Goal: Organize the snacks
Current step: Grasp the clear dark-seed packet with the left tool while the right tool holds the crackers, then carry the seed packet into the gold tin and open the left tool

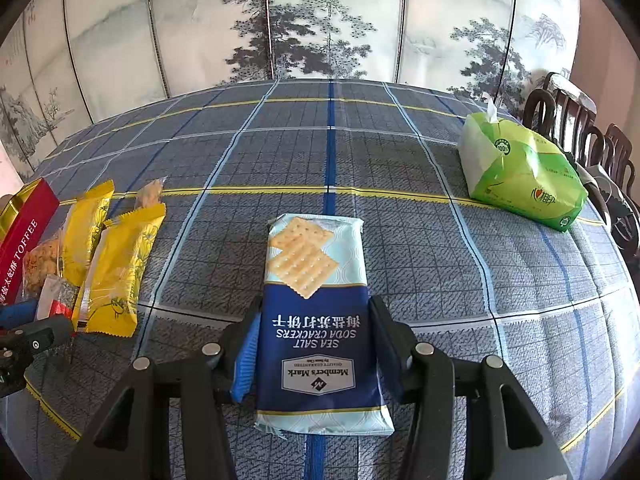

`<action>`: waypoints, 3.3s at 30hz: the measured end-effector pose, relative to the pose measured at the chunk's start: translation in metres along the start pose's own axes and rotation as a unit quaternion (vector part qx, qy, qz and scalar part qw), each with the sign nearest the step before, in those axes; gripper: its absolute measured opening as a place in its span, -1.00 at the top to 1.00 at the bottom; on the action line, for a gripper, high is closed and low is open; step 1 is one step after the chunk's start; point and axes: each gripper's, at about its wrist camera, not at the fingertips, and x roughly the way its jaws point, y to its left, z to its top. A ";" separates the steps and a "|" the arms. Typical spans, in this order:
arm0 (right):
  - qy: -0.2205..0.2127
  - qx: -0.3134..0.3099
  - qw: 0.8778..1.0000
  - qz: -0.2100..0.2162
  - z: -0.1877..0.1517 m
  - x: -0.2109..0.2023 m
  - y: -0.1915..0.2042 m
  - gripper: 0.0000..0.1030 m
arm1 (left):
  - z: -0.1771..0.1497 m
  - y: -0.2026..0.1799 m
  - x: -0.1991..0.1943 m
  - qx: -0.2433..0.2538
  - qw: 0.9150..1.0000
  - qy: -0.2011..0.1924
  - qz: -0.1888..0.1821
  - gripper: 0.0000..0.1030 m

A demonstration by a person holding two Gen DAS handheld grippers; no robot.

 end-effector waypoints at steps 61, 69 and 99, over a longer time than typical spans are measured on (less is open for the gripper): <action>0.000 0.000 1.000 -0.001 0.000 -0.001 0.002 -0.01 | -0.017 0.165 -0.095 -0.077 0.984 -0.059 0.148 0.39; 0.000 0.000 1.000 -0.001 0.000 -0.001 0.003 -0.01 | -0.027 0.186 -0.081 -0.095 0.983 -0.034 0.151 0.39; 0.000 -0.001 1.000 -0.002 0.001 0.000 0.004 -0.01 | -0.042 0.213 -0.061 -0.085 0.983 -0.004 0.164 0.31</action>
